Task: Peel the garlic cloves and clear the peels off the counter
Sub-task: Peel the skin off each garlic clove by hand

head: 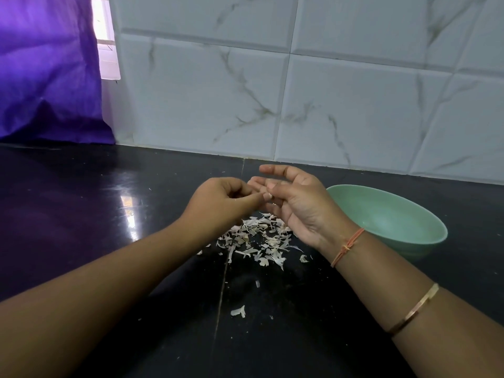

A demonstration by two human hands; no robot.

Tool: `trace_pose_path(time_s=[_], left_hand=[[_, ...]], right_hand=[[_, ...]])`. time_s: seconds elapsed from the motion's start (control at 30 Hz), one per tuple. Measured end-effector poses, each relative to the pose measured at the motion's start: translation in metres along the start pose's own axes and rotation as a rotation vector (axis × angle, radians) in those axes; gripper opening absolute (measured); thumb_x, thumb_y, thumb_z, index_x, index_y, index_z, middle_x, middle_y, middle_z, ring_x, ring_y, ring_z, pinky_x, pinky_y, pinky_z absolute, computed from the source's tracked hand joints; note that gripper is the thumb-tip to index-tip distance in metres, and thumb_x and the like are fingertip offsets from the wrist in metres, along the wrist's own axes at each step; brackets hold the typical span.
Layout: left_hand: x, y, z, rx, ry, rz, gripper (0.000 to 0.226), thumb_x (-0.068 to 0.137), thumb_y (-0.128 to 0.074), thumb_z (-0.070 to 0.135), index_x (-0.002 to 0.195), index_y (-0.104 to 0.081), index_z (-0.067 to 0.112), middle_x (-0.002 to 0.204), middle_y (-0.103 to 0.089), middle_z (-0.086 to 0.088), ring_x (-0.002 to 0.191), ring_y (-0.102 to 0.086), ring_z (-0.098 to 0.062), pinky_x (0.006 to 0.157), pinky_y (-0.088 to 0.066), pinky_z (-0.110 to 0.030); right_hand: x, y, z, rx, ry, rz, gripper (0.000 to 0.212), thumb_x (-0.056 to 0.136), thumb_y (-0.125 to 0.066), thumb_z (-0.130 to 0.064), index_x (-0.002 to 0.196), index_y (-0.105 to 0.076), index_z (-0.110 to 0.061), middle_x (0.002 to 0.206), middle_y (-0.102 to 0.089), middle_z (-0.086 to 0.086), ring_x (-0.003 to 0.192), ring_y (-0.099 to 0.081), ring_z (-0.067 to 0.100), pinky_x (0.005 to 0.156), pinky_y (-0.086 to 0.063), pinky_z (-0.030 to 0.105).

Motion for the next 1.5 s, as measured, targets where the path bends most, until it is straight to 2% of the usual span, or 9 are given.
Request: trace_pose_path(time_s=[0.1, 0.3, 0.47, 0.57, 0.87, 1.2, 1.3, 1.4, 1.5], left_hand=[[-0.001, -0.007, -0.007, -0.205, 0.116, -0.074, 0.017, 0.078, -0.07, 0.022, 0.076, -0.069, 0.005, 0.069, -0.068, -0.003, 0.058, -0.058, -0.004, 0.052, -0.047, -0.016], [-0.002, -0.015, -0.014, -0.531, 0.295, -0.134, 0.009, 0.082, -0.064, 0.009, 0.077, -0.065, 0.002, 0.06, -0.066, 0.0, 0.052, -0.058, -0.002, 0.05, -0.048, -0.011], [0.002, -0.007, -0.013, -0.517, 0.233, -0.038, 0.009, 0.08, -0.066, 0.011, 0.073, -0.067, 0.006, 0.063, -0.064, -0.002, 0.057, -0.056, -0.007, 0.053, -0.049, -0.012], [0.003, -0.002, -0.014, -0.529, 0.207, 0.024, 0.006, 0.075, -0.07, 0.012, 0.073, -0.067, 0.007, 0.065, -0.062, -0.005, 0.059, -0.055, -0.008, 0.053, -0.048, -0.013], [0.004, 0.001, -0.012, -0.543, 0.171, 0.061, 0.004, 0.077, -0.067, 0.004, 0.074, -0.067, 0.005, 0.062, -0.066, -0.001, 0.062, -0.058, -0.009, 0.06, -0.052, -0.013], [0.006, 0.002, -0.012, -0.619, 0.195, 0.085, 0.018, 0.09, -0.054, 0.005, 0.075, -0.064, 0.004, 0.061, -0.065, -0.001, 0.053, -0.058, -0.004, 0.056, -0.053, -0.015], [0.008, 0.008, -0.014, -0.427, 0.126, 0.143, 0.02, 0.09, -0.057, 0.01, 0.072, -0.065, 0.007, 0.063, -0.065, 0.0, 0.055, -0.055, -0.005, 0.055, -0.052, -0.015], [0.009, 0.014, -0.013, -0.191, 0.05, 0.198, 0.014, 0.082, -0.067, 0.013, 0.068, -0.066, 0.012, 0.062, -0.064, -0.001, 0.053, -0.055, -0.007, 0.056, -0.051, -0.02], [0.008, 0.016, -0.013, -0.075, 0.035, 0.21, 0.009, 0.077, -0.073, 0.012, 0.071, -0.068, 0.016, 0.063, -0.064, -0.004, 0.054, -0.056, -0.012, 0.061, -0.051, -0.03]], right_hand=[[-0.003, -0.006, -0.001, -0.01, 0.044, -0.04, 0.028, 0.087, -0.046, 0.014, 0.101, -0.056, -0.008, 0.104, -0.063, 0.017, 0.094, -0.065, 0.019, 0.07, -0.054, 0.021], [-0.004, -0.01, -0.005, 0.029, 0.079, -0.103, 0.035, 0.09, -0.035, 0.017, 0.106, -0.053, -0.009, 0.108, -0.063, 0.017, 0.1, -0.064, 0.019, 0.086, -0.05, 0.027], [-0.001, -0.004, -0.008, 0.079, 0.066, -0.021, 0.017, 0.097, -0.039, -0.002, 0.099, -0.055, -0.008, 0.104, -0.061, 0.015, 0.097, -0.064, 0.024, 0.089, -0.049, 0.033], [-0.003, 0.0, -0.009, -0.079, 0.076, 0.003, 0.007, 0.093, -0.052, -0.01, 0.091, -0.059, -0.009, 0.09, -0.061, 0.008, 0.083, -0.06, 0.017, 0.073, -0.052, 0.028], [-0.001, 0.001, -0.006, -0.19, 0.107, -0.005, 0.013, 0.087, -0.057, 0.003, 0.08, -0.062, -0.006, 0.07, -0.06, 0.005, 0.066, -0.058, 0.01, 0.064, -0.053, 0.021], [-0.003, -0.001, -0.009, -0.154, 0.105, -0.006, 0.014, 0.09, -0.051, 0.006, 0.083, -0.058, -0.004, 0.074, -0.062, 0.008, 0.066, -0.06, 0.011, 0.066, -0.055, 0.021], [-0.004, 0.0, -0.016, -0.344, 0.202, 0.05, 0.015, 0.089, -0.052, 0.004, 0.08, -0.058, -0.007, 0.072, -0.064, 0.008, 0.061, -0.061, 0.012, 0.064, -0.055, 0.025], [-0.012, 0.0, -0.035, -0.788, 0.445, 0.168, 0.015, 0.083, -0.057, -0.004, 0.076, -0.06, -0.016, 0.07, -0.066, 0.003, 0.063, -0.063, 0.017, 0.067, -0.055, 0.031], [-0.019, 0.0, -0.056, -1.14, 0.602, 0.272, 0.009, 0.08, -0.055, -0.005, 0.079, -0.06, -0.013, 0.073, -0.059, -0.001, 0.07, -0.056, 0.016, 0.066, -0.046, 0.029]])
Point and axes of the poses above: each hand's wrist, its own x-axis towards the middle knuckle, its own y-axis out of the back of the hand, z = x × y, the point moved 6 cm from there along x, towards the middle knuckle
